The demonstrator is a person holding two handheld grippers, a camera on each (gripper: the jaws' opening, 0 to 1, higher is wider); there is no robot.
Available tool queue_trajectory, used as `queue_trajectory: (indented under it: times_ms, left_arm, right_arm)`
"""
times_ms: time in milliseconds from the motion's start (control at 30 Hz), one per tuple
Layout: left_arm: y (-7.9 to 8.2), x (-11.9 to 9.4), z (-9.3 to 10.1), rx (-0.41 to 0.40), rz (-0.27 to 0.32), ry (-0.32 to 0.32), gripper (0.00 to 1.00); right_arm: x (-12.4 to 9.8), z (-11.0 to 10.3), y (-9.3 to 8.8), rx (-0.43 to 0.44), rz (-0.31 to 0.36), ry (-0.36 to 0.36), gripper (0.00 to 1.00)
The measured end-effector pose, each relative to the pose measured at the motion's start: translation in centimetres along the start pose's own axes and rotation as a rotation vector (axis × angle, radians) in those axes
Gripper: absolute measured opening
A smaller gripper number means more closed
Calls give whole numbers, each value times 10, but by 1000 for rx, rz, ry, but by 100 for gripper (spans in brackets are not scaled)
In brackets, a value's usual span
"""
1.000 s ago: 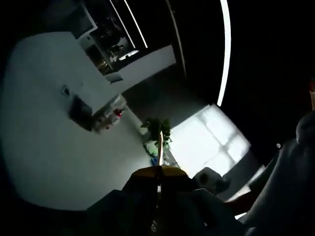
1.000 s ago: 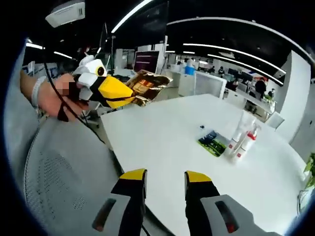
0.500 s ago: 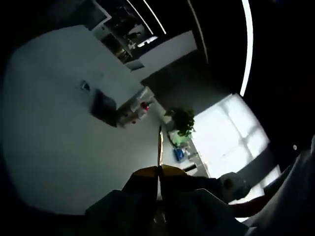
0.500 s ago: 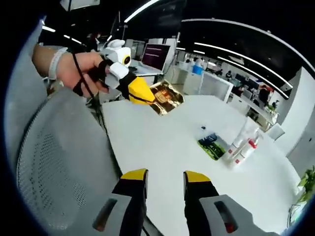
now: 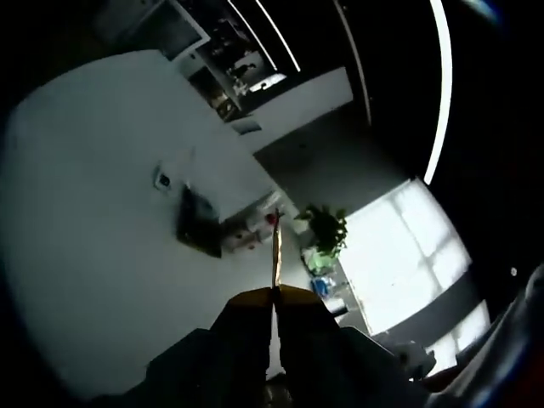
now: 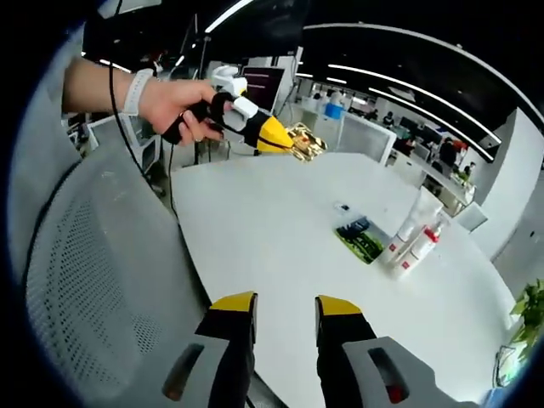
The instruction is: Arrange the skincare products in the storage area until every visible bottle or jar stands upright without overlapping.
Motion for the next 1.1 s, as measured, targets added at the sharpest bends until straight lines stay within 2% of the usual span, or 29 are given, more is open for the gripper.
queue_trajectory:
  times_ms: [333,733,1100]
  left_arm:
    - [29,21,-11,-2,-17,-1,0]
    - [61,34,-27,-41,-27,-10,0]
    - [69,49,-40,-52,-65,5,0]
  right_arm:
    - [1,2,-2,-10,-17,-17,23]
    - [4,-7,2,-47,-14,37,23]
    - [5,-8,3,-65,-18,36,26]
Point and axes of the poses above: the point that each gripper's makers call its tool centre point, and the gripper's own axes: x roughly forward along the fingers, z roughly to its right, y roughly out of its top, the point moved 7 cm from there along -x, roughly backward along the fingers, and after that the axes turned 7 degrees about -z, right-handed, at the moved point
